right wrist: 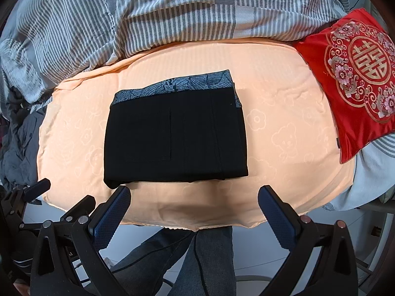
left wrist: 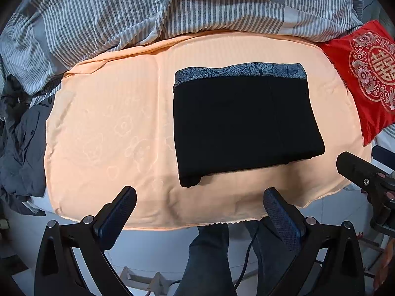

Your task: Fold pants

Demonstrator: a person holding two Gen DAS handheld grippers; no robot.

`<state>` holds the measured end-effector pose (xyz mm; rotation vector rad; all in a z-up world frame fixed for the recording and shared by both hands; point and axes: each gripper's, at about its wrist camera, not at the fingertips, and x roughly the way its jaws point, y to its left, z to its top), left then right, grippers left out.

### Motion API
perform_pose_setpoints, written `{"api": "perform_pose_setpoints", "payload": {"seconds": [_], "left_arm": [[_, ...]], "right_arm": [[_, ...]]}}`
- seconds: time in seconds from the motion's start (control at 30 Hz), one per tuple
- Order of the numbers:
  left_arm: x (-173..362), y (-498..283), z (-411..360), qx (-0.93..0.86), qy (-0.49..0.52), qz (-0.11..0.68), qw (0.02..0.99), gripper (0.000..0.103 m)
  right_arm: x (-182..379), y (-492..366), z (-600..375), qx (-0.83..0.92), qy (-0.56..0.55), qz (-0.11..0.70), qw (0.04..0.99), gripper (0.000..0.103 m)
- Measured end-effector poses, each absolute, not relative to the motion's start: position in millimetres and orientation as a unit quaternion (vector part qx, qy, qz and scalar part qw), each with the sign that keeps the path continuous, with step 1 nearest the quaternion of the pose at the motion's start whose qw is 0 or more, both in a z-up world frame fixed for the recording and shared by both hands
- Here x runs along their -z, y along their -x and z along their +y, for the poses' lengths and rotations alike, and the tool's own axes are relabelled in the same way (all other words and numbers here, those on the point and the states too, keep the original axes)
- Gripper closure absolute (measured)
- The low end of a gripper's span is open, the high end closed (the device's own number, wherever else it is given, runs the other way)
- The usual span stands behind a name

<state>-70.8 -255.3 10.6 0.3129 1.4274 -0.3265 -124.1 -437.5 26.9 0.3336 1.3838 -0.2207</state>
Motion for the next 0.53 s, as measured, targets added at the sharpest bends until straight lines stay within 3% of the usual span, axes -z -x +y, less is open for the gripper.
{"api": "perform_pose_setpoints", "payload": {"seconds": [0.53], "left_arm": [[-13.3,69.5,-249.4,0.159,-0.123,0.648,0.735,0.000]], "right_arm": [[-27.5,119.4,-435.3,0.097,-0.143,0.637,0.751,0.000]]}}
